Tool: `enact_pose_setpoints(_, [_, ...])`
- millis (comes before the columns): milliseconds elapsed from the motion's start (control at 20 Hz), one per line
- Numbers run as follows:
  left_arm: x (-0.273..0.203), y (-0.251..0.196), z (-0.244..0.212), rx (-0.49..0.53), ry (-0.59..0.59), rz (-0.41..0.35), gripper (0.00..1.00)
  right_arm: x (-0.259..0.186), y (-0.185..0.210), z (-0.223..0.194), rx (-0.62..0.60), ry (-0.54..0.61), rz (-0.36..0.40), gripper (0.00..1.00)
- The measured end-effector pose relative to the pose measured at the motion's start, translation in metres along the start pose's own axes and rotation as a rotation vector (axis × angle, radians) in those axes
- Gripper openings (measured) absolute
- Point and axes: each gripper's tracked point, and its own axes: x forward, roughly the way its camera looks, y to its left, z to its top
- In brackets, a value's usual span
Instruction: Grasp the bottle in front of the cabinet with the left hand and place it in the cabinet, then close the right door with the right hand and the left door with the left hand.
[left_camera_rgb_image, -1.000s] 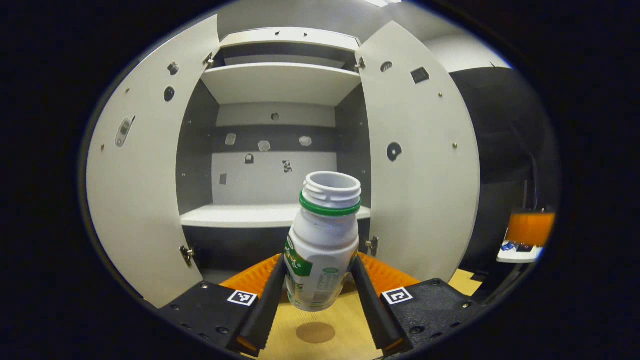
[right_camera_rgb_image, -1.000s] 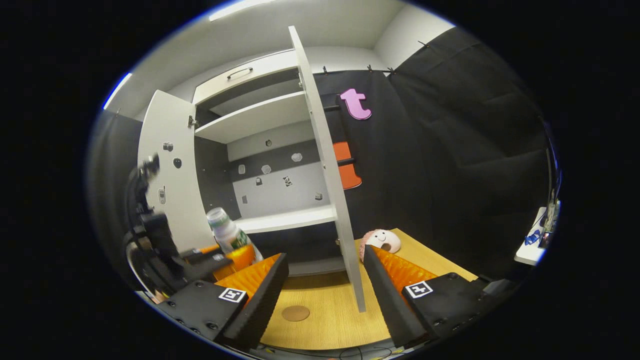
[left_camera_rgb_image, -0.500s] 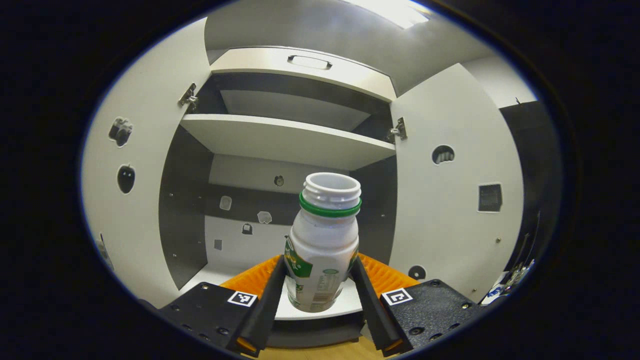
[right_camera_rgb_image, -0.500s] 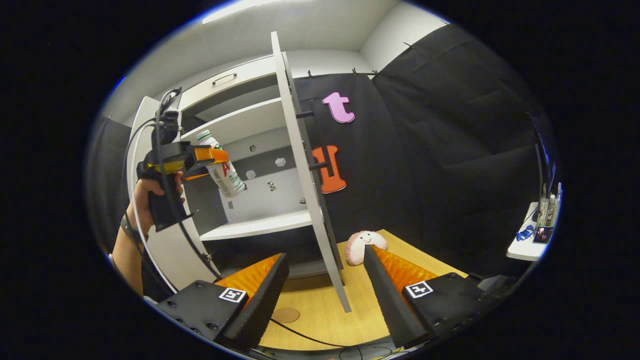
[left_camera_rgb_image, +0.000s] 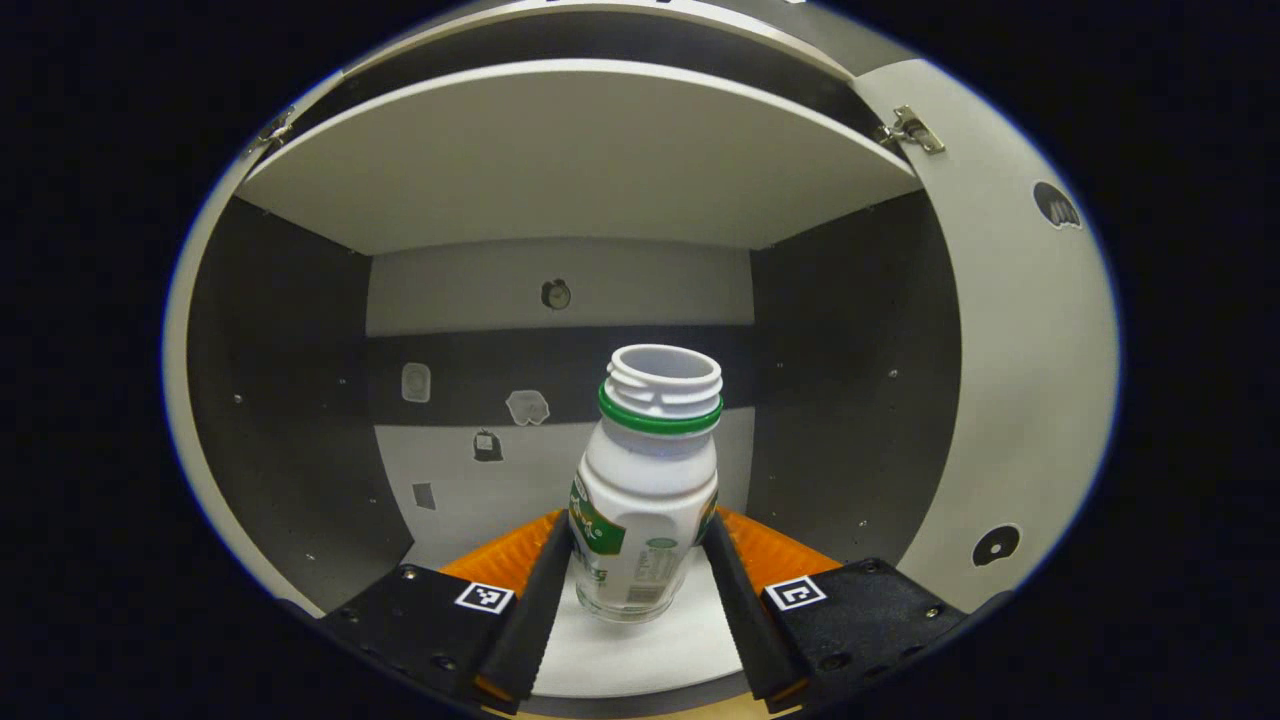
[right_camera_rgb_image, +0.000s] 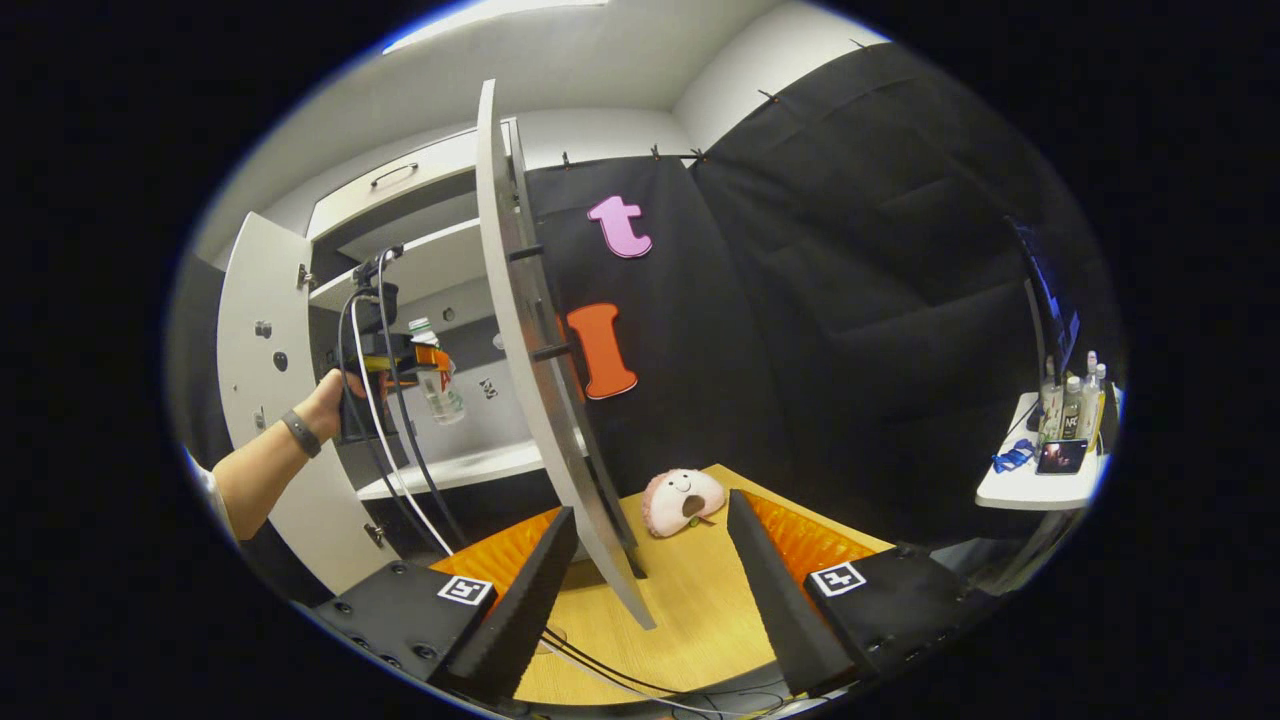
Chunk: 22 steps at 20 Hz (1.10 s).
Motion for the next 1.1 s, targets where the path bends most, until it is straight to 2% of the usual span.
enact_pose_setpoints(150, [0.031, -0.002, -0.043, -0.094, 0.108, -0.053, 0.77, -0.004, -0.018, 0.005, -0.003, -0.022, -0.051, 0.99])
enact_pose_setpoints(400, [0.049, 0.023, -0.086, -0.15, 0.228, 0.031, 0.77, -0.005, -0.044, 0.003, -0.025, -0.014, -0.127, 0.99])
enact_pose_setpoints(600, [0.051, 0.024, -0.08, -0.101, 0.201, 0.041, 0.78, 0.003, -0.043, -0.003, -0.008, 0.005, -0.133, 0.99])
enact_pose_setpoints(900, [0.055, 0.019, -0.093, -0.116, 0.202, 0.026, 0.83, 0.01, -0.032, -0.006, -0.024, 0.012, -0.112, 0.99])
enact_pose_setpoints(1050, [0.058, 0.028, -0.101, -0.162, 0.188, 0.071, 0.95, 0.012, -0.032, -0.008, -0.026, 0.019, -0.11, 0.99])
enact_pose_setpoints(1100, [0.054, 0.03, -0.098, -0.189, 0.167, 0.076, 0.96, 0.012, -0.033, -0.01, -0.026, 0.02, -0.111, 0.99])
